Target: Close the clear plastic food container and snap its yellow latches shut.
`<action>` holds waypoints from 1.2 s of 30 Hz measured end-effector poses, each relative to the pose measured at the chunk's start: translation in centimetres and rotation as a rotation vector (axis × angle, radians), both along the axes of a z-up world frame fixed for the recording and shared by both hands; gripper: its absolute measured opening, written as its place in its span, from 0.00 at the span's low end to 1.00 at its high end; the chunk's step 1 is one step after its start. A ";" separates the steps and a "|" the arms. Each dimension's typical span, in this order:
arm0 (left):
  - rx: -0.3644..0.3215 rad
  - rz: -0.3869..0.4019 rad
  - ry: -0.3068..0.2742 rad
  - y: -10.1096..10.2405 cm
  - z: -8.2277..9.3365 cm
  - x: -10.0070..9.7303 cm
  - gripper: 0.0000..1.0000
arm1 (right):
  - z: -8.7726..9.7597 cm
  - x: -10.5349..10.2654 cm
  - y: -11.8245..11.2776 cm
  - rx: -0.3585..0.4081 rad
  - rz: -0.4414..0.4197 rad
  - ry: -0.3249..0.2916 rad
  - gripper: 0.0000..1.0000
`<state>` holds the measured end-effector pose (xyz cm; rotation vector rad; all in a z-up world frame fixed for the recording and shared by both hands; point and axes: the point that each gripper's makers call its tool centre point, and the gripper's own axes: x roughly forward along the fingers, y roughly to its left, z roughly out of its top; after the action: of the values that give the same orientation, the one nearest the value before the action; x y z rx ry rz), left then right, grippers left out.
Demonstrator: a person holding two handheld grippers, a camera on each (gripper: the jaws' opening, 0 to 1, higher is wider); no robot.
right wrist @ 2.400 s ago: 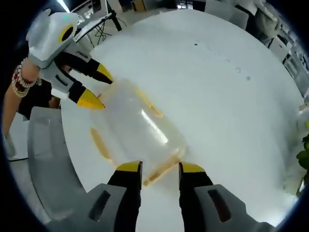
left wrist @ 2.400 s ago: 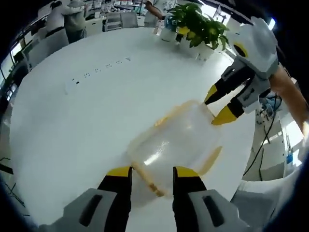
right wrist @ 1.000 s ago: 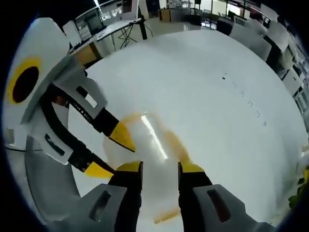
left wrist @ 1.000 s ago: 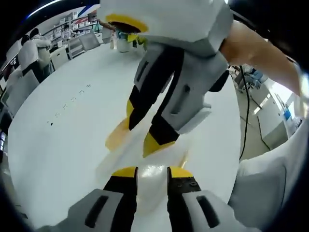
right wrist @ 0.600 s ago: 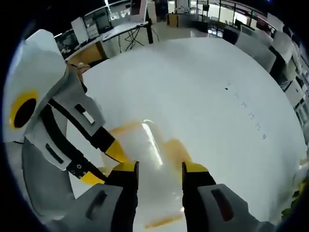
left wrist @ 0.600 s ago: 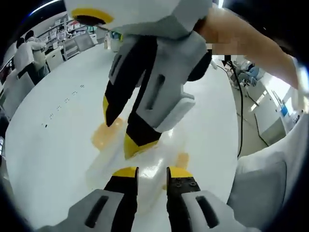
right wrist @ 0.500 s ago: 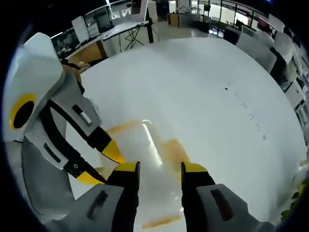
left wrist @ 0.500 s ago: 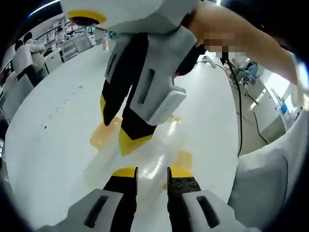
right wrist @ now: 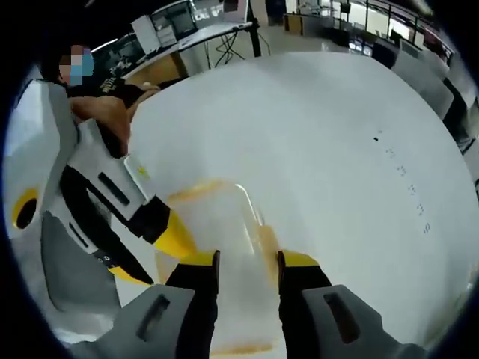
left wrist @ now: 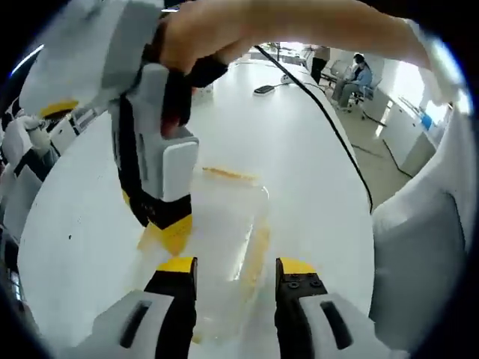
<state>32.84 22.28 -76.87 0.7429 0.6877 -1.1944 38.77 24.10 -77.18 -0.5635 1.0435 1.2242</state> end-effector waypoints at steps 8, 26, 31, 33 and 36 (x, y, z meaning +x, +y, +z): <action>0.043 -0.102 -0.156 -0.2 -0.4 0.3 0.31 | -0.2 0.0 0.1 0.002 -0.025 0.067 0.32; 0.063 -0.098 -0.219 -0.4 -0.7 0.6 0.32 | -0.4 0.5 0.0 0.016 -0.032 0.091 0.31; 0.083 -0.073 -0.245 -0.6 -0.9 0.6 0.31 | -0.5 0.5 0.0 0.007 -0.028 0.097 0.31; 0.082 -0.063 -0.244 -0.5 -0.8 0.7 0.31 | -0.6 0.5 0.0 0.002 -0.022 0.103 0.30; 0.083 -0.065 -0.249 -0.5 -0.9 0.8 0.30 | -0.7 0.6 -0.1 0.015 -0.017 0.127 0.30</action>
<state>33.63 21.75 -77.78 0.9715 0.5116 -1.1134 39.37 24.05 -77.90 -0.4685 1.1423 1.2648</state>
